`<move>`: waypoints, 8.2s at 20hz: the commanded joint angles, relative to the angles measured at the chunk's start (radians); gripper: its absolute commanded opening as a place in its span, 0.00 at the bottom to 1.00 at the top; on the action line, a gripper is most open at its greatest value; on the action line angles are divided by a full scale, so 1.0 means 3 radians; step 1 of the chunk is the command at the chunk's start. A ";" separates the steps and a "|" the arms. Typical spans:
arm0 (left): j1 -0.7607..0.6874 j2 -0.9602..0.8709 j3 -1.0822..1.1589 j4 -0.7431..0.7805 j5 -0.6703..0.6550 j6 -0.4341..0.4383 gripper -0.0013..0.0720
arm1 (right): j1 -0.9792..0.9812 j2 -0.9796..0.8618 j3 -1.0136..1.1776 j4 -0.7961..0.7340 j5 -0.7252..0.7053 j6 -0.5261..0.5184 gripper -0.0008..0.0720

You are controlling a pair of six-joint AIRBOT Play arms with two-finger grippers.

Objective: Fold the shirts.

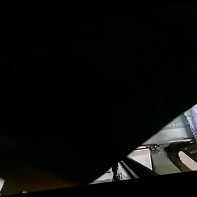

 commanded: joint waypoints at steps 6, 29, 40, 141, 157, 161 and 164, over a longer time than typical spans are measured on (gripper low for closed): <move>-0.0535 -0.0388 -0.2541 -0.0483 0.0885 0.0066 0.05 | -0.0003 -0.0431 -0.1637 -0.0586 -0.0538 0.0121 0.04; 0.0118 -0.2167 -0.2326 -0.0168 -0.0317 0.0496 0.98 | -0.1062 -0.2309 -0.1822 -0.0724 0.0252 0.0020 0.87; 0.1326 -0.1553 -0.4685 -0.1049 -0.0057 0.1092 0.98 | -0.1528 -0.0397 -0.4730 0.0622 -0.0983 -0.0638 0.87; 0.0830 -0.3134 -0.1329 0.0004 -0.1026 0.0249 0.98 | -0.1587 -0.2513 -0.1670 -0.0454 -0.0322 -0.0345 0.88; 0.2138 -0.2070 -0.4009 -0.0844 0.0057 0.1278 0.98 | -0.1865 -0.0479 -0.4860 0.0983 -0.1392 -0.0908 0.87; 0.1792 -0.2146 -0.4008 -0.0900 0.0257 0.1289 0.98 | -0.1865 -0.0479 -0.4860 0.0982 -0.1389 -0.0907 0.87; 0.1545 -0.2157 -0.4008 -0.1005 0.0422 0.1288 0.98 | -0.1865 -0.0479 -0.4860 0.0983 -0.1383 -0.0905 0.87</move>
